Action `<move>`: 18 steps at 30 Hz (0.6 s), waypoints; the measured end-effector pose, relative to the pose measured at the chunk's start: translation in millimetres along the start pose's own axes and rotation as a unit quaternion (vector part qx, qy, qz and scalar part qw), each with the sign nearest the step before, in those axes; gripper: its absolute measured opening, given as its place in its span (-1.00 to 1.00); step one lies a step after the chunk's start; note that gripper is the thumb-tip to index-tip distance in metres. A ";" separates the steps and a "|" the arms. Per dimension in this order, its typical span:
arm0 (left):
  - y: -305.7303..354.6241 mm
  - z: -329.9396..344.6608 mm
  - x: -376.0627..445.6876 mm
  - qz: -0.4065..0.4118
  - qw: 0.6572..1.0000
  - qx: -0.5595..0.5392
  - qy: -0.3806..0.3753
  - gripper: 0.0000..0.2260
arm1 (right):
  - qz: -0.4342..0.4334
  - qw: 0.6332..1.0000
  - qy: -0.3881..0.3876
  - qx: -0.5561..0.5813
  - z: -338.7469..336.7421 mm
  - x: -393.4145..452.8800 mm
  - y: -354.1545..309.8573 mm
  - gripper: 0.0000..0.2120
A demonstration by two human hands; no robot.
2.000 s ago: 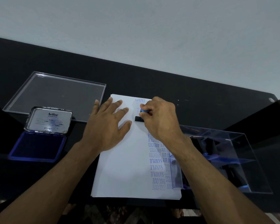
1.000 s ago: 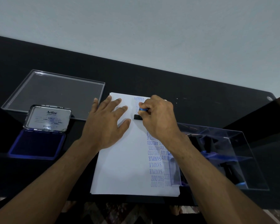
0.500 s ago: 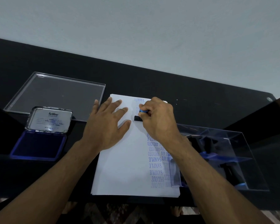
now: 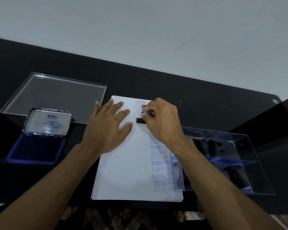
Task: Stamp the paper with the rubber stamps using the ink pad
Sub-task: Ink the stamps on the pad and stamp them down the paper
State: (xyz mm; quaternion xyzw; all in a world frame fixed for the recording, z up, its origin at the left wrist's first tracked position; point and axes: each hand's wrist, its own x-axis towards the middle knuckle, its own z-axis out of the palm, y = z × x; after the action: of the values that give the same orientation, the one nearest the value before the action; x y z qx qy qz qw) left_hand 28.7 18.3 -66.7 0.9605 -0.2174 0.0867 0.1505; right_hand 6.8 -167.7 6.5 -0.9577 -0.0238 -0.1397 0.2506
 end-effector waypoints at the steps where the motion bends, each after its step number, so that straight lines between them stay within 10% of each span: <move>1: -0.1 -0.1 -0.2 0.000 1.000 -0.001 0.001 -0.39 | 0.005 1.000 -0.001 0.012 -0.9 -0.5 0.9 -0.81; 8: 0.2 -1.4 -0.5 -0.001 1.000 -0.010 0.002 -0.40 | 0.077 0.973 0.148 0.158 -14.6 -5.1 11.7 -0.84; 18: 0.7 -2.1 -1.3 0.002 1.000 -0.003 0.006 -0.45 | 0.170 0.952 0.134 0.217 -15.1 -8.7 19.6 -0.86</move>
State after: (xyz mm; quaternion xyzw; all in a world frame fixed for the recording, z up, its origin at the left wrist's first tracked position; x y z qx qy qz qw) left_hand 27.0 18.9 -64.8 0.9590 -0.2191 0.0916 0.1547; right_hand -3.1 -191.9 7.5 -0.8427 0.1431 -0.2135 0.4730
